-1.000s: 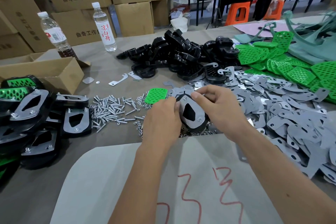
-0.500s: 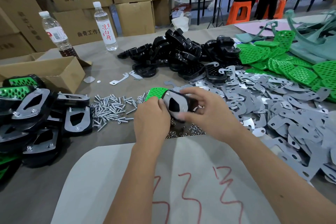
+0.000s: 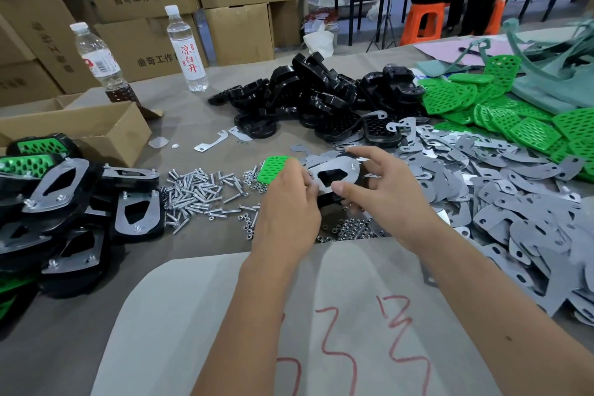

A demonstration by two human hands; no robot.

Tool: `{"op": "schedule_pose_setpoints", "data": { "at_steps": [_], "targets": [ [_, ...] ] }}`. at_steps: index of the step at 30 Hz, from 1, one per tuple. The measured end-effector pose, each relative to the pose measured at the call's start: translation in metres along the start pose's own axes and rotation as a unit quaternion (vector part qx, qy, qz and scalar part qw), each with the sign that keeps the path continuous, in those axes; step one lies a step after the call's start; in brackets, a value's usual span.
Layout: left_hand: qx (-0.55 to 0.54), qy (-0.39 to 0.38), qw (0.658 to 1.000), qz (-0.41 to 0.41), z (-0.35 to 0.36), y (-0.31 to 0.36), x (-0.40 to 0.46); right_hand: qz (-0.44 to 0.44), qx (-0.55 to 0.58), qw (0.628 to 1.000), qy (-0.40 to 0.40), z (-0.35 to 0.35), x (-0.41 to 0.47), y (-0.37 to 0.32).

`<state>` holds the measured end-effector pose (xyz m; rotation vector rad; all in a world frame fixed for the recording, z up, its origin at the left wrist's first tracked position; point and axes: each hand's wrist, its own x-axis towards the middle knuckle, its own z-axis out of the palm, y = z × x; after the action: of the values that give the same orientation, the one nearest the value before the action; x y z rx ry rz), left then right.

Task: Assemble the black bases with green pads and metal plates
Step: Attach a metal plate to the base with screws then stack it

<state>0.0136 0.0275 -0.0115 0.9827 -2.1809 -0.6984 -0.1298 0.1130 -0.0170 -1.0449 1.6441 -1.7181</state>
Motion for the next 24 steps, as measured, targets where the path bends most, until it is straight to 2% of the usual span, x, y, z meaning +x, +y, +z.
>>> {"op": "schedule_pose_setpoints", "data": {
  "at_steps": [3, 6, 11, 24],
  "targets": [
    [0.048, 0.024, 0.997, -0.051, -0.003, -0.002, 0.001, -0.028, -0.005, 1.000, 0.006, 0.002, -0.002, -0.002],
    [0.096, 0.003, 0.994, -0.048, -0.003, -0.002, 0.000, -0.071, -0.032, 0.997, 0.012, 0.006, -0.005, -0.003],
    [0.094, 0.012, 0.994, -0.058, 0.000, 0.002, 0.001, -0.124, -0.059, 0.991, 0.005, 0.012, -0.009, -0.005],
    [0.069, -0.027, 0.990, 0.116, -0.007, -0.003, 0.001, -0.019, 0.025, 0.998, 0.057, -0.004, 0.002, -0.003]
  ]
}}
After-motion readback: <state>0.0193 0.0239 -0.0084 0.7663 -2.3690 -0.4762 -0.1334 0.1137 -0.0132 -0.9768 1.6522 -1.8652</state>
